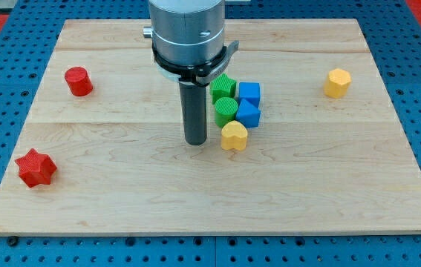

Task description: Push the yellow heart towards right

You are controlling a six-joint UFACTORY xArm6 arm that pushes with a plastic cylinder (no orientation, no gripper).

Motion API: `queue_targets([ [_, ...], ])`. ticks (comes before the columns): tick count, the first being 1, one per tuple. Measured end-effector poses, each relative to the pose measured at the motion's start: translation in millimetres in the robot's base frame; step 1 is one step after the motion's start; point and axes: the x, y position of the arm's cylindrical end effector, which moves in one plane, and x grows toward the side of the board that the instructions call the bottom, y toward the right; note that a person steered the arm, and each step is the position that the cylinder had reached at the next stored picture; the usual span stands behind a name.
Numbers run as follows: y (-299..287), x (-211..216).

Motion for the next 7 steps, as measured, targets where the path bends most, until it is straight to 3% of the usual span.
queue_targets([
  [3,52.2,-3.1],
  [6,163.1,-3.1],
  [7,163.4,-1.5],
])
